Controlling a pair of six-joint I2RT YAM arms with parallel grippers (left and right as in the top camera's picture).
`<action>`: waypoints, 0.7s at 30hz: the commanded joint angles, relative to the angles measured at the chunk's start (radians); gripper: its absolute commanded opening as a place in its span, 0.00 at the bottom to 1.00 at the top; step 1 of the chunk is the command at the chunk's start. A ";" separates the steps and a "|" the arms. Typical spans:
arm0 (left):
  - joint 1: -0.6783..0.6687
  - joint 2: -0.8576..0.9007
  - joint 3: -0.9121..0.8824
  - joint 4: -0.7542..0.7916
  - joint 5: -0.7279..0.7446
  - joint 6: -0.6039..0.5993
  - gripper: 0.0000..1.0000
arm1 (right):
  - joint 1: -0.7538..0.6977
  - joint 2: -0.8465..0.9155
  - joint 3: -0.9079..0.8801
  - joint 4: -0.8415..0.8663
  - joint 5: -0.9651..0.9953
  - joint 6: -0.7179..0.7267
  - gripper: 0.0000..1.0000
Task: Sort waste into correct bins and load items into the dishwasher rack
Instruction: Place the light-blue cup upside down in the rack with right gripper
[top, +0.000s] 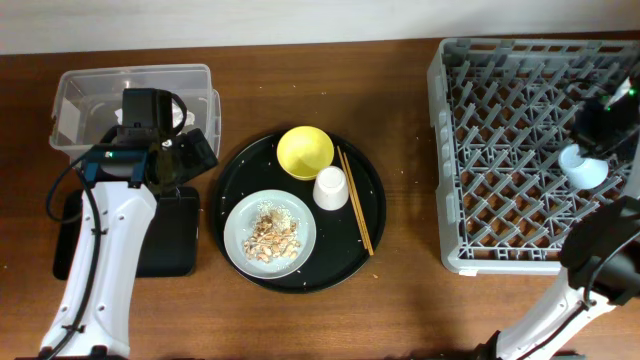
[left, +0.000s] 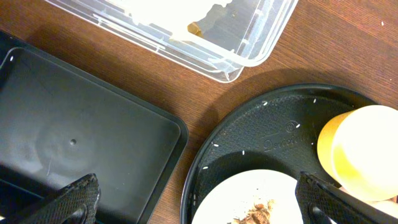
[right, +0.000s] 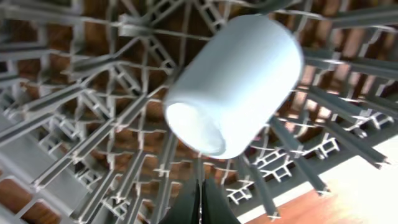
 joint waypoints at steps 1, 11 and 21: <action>0.000 -0.006 0.011 0.002 -0.004 -0.009 0.99 | -0.046 0.016 -0.004 0.021 0.031 0.018 0.04; 0.000 -0.006 0.011 0.002 -0.004 -0.009 0.99 | -0.053 0.059 -0.034 0.060 -0.130 -0.087 0.04; 0.000 -0.006 0.011 0.002 -0.004 -0.009 0.99 | -0.051 -0.035 0.117 -0.026 0.082 0.094 0.04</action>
